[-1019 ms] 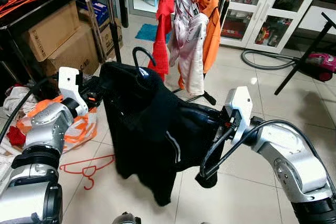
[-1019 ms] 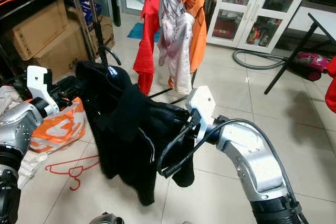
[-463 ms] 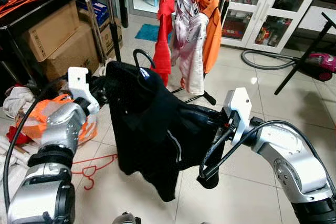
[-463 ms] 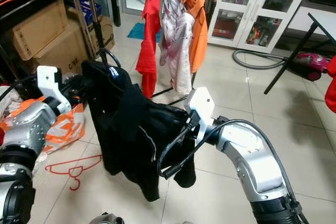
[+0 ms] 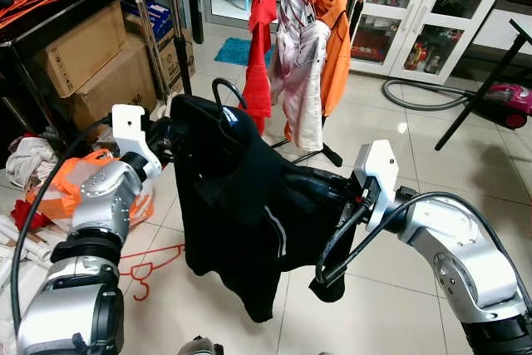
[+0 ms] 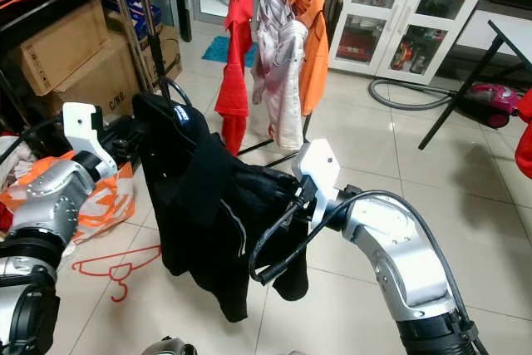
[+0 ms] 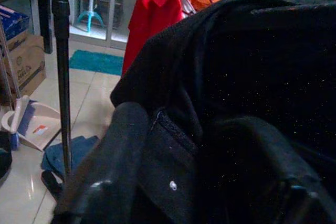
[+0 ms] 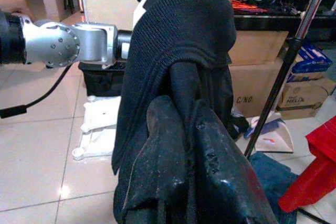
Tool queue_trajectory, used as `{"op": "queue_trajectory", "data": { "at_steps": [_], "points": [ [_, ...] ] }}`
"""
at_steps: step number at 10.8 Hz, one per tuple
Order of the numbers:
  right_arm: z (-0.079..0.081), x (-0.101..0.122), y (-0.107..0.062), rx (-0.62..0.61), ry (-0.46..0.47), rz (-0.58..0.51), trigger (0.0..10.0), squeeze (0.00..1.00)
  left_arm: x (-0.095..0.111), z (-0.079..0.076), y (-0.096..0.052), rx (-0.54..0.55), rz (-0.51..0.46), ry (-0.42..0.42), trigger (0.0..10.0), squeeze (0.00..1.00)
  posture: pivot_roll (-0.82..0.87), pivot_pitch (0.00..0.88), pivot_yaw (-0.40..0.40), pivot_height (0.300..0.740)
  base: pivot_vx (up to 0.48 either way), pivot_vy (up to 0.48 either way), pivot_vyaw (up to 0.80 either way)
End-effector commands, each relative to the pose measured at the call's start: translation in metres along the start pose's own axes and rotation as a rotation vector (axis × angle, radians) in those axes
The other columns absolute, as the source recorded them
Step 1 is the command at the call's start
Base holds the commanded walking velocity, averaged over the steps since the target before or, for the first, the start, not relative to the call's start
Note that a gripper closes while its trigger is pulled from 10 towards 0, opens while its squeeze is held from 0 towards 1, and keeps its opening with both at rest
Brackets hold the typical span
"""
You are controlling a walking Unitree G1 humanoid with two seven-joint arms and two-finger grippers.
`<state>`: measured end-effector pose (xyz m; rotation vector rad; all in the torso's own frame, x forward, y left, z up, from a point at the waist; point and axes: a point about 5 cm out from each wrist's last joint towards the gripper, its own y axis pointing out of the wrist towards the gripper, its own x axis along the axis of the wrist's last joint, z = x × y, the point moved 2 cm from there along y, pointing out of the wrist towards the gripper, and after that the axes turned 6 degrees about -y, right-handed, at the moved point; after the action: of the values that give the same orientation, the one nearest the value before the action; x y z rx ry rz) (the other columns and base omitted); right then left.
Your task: Hang hanger
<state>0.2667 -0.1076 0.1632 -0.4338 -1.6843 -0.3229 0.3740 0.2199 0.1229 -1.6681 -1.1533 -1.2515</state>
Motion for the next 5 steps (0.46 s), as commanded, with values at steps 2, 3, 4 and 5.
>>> {"op": "queue_trajectory", "data": {
  "at_steps": [2, 3, 4, 5],
  "points": [
    [0.0017, 0.0057, -0.0001, 0.008, -0.025, -0.026, 0.0, 0.0, 0.017, 0.001, 0.0065, 0.036, -0.064, 0.029, 0.0, 0.0, -0.08, 0.0, 0.009, 0.74, 0.0, 0.0, 0.0],
    [0.0015, 0.0057, -0.0003, 0.008, -0.026, -0.026, 0.0, 0.0, 0.0173, 0.0005, 0.0068, 0.035, -0.067, 0.032, 0.0, 0.0, -0.08, 0.0, 0.007, 0.74, 0.0, 0.0, 0.0],
    [0.0011, 0.0054, -0.0006, 0.008, -0.026, -0.024, 0.0, 0.0, 0.0193, 0.0005, 0.0071, 0.038, -0.085, 0.018, 0.0, 0.0, -0.08, 0.0, 0.007, 0.74, 0.0, 0.0, 0.0],
    [0.0012, 0.0051, -0.0006, 0.008, -0.026, -0.023, 0.0, 0.0, 0.0226, 0.002, 0.0067, 0.046, -0.104, 0.014, 0.0, 0.0, -0.08, 0.0, 0.007, 0.74, 0.0, 0.0, 0.0]
  ]
}}
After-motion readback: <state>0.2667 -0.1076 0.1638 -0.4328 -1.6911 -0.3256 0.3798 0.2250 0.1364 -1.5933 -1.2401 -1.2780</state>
